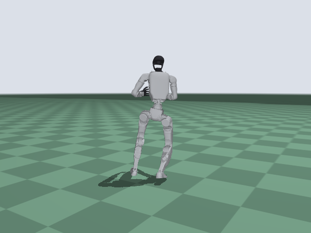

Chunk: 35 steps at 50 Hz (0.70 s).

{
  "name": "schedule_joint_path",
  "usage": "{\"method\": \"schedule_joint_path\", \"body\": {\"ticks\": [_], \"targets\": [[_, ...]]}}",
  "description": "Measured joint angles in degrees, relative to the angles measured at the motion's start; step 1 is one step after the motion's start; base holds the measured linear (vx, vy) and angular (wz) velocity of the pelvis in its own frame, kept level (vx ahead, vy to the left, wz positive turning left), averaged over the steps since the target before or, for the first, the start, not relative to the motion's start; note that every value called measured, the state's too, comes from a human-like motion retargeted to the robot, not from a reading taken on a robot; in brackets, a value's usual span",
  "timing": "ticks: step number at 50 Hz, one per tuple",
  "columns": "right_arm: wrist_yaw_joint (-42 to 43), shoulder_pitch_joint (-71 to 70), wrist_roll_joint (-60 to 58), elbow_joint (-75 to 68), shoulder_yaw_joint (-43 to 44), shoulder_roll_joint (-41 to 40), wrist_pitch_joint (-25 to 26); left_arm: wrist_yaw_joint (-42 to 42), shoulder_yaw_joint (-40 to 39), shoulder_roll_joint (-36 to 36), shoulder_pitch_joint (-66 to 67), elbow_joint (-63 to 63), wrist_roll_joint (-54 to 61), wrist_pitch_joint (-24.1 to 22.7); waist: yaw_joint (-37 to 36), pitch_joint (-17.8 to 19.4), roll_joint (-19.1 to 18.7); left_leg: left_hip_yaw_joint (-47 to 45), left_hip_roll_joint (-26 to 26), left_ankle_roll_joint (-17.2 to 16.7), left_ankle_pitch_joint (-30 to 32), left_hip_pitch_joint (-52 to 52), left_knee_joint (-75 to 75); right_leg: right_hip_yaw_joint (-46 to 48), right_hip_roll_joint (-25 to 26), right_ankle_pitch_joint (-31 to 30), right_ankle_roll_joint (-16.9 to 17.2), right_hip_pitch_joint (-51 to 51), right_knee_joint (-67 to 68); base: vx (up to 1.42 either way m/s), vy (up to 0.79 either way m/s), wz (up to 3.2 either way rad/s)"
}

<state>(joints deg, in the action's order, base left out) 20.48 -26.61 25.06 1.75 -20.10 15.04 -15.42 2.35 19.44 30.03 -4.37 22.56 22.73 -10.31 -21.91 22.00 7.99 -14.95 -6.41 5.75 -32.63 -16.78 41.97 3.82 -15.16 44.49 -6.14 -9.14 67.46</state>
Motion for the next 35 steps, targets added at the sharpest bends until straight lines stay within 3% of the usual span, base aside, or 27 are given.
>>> {"method": "schedule_joint_path", "body": {"ticks": [2,5,8,12,13,15,17,20,23,25,27,30,31,32,35], "targets": [[-7.01,13.67,4.28,8.23,-2.13,1.27,0.5,-0.75,2.58,-3.23,-3.46,2.86,1.28,-0.78,6.62,-3.5,-0.8,-4.47,-1.04,-0.55,2.49,3.57,-5.96,4.63,0.03,-0.78,1.61,-1.95,-7.2,0.29,0.1,-1.89],[-15.23,29.17,9.54,14.32,-3.22,6.79,2.84,-1.24,3.97,-5.94,-5.32,7.26,1.98,-0.77,18.48,-8.61,-2.49,-10.64,-1.37,-1.71,9.81,10.32,-17.66,7.78,4.08,-5.9,6.13,-3.46,-24.1,0.28,-0.02,-2.34],[-20.75,36.44,11.34,16.73,1.52,11.56,6.77,1.76,2.73,-4.95,-4.55,10.39,4.42,0.84,26.55,-11.98,-2.51,-14.46,-0.59,-2.92,19.31,16.52,-23.49,6.89,8.15,-12.39,8.45,-3.0,-42.95,0.32,-0.17,-3.48],[-26.5,39.9,13.96,21.68,8.24,13.38,9.75,4.57,0.88,-5.82,-0.4,12.08,7.05,1.99,29.86,-13.53,-0.77,-7.19,3.79,-2.99,26.44,20.49,-20.1,14.13,10.0,-22.29,8.93,-1.37,-56.07,0.34,-0.16,-4.54],[-26.42,40.28,14.67,22.97,8.99,12.6,9.34,4.47,1.06,-6.52,0.15,11.77,7.5,1.97,29.83,-13.2,-0.28,-3.77,5.3,-2.84,26.49,19.75,-16.25,16.71,10.32,-22.84,8.6,-0.76,-56.65,0.3,-0.09,-4.53],[-25.51,41.25,16.19,25.28,10.0,10.71,7.82,3.83,1.31,-7.84,0.89,10.13,9.46,1.26,29.22,-12.68,-0.01,0.57,6.84,-3.81,25.11,15.98,-4.45,19.03,11.28,-18.4,7.49,0.34,-56.39,0.28,-0.05,-4.36],[-25.16,40.19,18.18,26.34,9.62,8.5,6.53,2.87,-0.07,-9.38,1.7,6.56,10.47,0.19,28.24,-11.01,-0.73,-0.51,3.92,-4.14,20.83,11.45,10.25,13.57,13.39,-10.75,5.1,-0.21,-52.58,0.27,0.0,-4.27],[-23.84,33.67,20.91,26.53,7.19,4.34,4.71,0.01,-6.1,-13.53,6.5,1.72,12.14,-1.23,26.59,-7.87,-1.3,-1.77,-1.93,-0.88,12.5,5.89,27.75,1.85,17.25,-3.04,1.38,-3.11,-41.53,0.34,0.04,-4.18],[-22.46,23.79,23.55,28.3,5.81,-2.69,2.77,2.63,-12.61,-17.82,13.14,2.73,22.34,-3.38,23.43,-5.92,0.27,2.9,-1.3,2.58,7.19,0.73,34.09,-8.38,19.29,-3.52,1.94,2.42,-44.17,0.55,0.0,-3.52],[-19.46,18.8,31.02,31.5,4.19,-7.87,-0.13,3.88,-13.83,-17.07,17.81,4.71,29.28,-5.05,18.54,-6.71,2.82,5.6,2.18,4.19,4.64,-2.68,32.21,-13.91,17.55,-7.47,5.08,6.6,-48.48,0.75,0.0,-2.85],[-19.65,14.67,31.07,34.11,4.2,-9.7,-0.42,5.98,-11.9,-14.27,22.5,7.04,34.98,-4.94,11.48,-7.89,6.21,5.54,5.3,5.21,3.72,-5.81,25.45,-17.12,14.17,-14.22,8.41,9.57,-52.9,0.84,0.04,-2.5],[-20.87,10.12,34.05,37.39,3.28,-9.85,0.68,10.46,-14.74,-9.36,25.72,10.29,32.99,0.77,1.6,-9.92,10.28,2.42,7.4,4.56,3.62,-8.45,8.85,-19.84,9.84,-26.9,13.14,12.65,-58.43,0.87,0.13,-2.17],[-20.38,8.63,34.81,37.69,2.69,-10.72,5.95,9.76,-14.43,-10.32,26.86,11.57,31.07,13.79,-0.56,-9.93,11.03,0.19,7.44,4.74,3.61,-8.05,1.27,-20.79,8.86,-31.31,14.33,13.75,-60.17,0.88,0.22,-1.74],[-20.4,7.74,35.13,38.01,2.36,-10.93,8.22,9.57,-14.6,-10.68,26.97,12.35,30.32,19.38,-2.19,-10.03,11.39,-2.03,7.49,4.51,3.63,-7.3,-6.49,-21.57,8.16,-35.45,15.47,15.06,-61.83,0.88,0.27,-1.38],[-23.65,9.74,33.4,38.53,3.05,-7.64,-0.59,12.23,-16.31,-8.47,20.46,9.71,32.44,-4.45,-2.39,-9.9,7.98,-5.75,8.01,1.39,6.16,-2.21,-26.93,-22.18,9.02,-44.23,16.27,21.4,-64.7,0.88,0.35,-0.67]]}}
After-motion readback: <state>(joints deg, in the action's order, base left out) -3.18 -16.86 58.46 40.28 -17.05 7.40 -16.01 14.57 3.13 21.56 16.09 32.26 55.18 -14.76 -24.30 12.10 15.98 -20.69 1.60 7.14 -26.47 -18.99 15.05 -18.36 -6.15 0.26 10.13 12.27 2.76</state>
